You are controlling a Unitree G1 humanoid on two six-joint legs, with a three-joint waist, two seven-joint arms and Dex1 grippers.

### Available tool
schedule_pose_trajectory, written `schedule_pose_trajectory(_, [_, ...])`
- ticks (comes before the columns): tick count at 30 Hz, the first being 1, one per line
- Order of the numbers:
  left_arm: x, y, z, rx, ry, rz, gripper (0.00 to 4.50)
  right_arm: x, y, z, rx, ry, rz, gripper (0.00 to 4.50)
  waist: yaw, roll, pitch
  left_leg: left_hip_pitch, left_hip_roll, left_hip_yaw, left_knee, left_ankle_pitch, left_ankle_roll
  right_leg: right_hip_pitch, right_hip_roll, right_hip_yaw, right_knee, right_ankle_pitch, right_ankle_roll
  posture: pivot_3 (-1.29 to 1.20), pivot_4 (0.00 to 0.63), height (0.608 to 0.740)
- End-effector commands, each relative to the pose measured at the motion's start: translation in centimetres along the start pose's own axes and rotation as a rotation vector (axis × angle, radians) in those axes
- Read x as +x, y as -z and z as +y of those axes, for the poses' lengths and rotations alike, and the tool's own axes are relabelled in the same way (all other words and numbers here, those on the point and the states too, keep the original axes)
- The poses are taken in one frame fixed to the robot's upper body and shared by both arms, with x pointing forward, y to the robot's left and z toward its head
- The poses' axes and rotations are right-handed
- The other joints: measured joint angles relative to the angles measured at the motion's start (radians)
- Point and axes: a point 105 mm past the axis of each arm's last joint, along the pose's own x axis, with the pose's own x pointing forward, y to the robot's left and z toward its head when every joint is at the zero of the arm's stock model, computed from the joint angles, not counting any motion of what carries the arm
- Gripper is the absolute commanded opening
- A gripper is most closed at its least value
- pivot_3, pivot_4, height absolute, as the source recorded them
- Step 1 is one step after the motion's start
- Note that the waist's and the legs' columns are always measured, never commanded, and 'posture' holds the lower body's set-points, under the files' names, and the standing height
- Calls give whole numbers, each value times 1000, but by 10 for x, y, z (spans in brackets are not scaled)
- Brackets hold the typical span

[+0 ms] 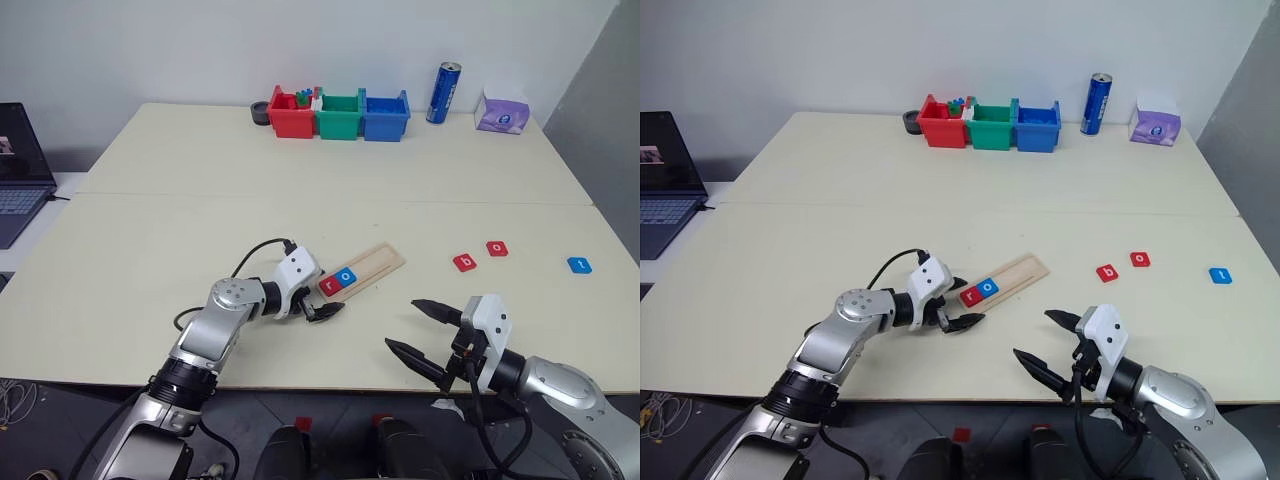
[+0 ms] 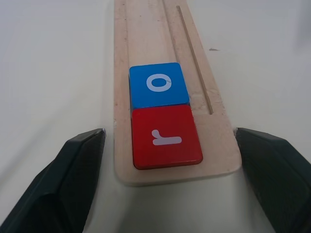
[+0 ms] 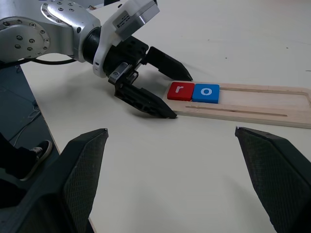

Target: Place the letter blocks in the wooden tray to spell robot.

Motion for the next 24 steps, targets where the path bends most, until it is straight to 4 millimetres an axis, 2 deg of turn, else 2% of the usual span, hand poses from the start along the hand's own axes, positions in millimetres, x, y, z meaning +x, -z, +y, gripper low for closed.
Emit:
schedule_pose_trajectory(1, [3,7,-5,-6,21,48,3396,-1,-13,4,-42,-12,-39,4500,0,0,0,0,0,0,0,0,0,0,0,0,0,0,0,0,150,740])
schedule_pose_trajectory(8, [-2,4,-10,42,90,39,3397,-4,-12,2,-49,-2,-30,4500,-1,0,0,0,0,0,0,0,0,0,0,0,0,0,0,0,150,740])
schedule_pose_trajectory(10, [-5,1,-20,100,176,25,3397,-11,-10,-4,-55,14,-7,4500,0,0,0,0,0,0,0,0,0,0,0,0,0,0,0,0,150,740])
schedule_pose_trajectory(15, [-10,-3,-49,267,407,3,3398,-44,0,-17,-70,52,114,4500,4,0,0,-1,-1,1,0,0,0,0,-1,0,-1,0,0,0,150,740])
schedule_pose_trajectory(19, [0,-8,-58,334,502,-1,3398,-69,10,-19,-73,59,228,4500,6,0,0,-1,-1,2,0,0,0,0,-1,0,-1,0,0,0,150,740])
schedule_pose_trajectory(24, [16,-16,-58,376,534,-8,3398,-78,13,-13,-71,72,256,4500,2,0,0,-1,-3,2,1,0,0,0,1,0,0,0,0,0,150,740])
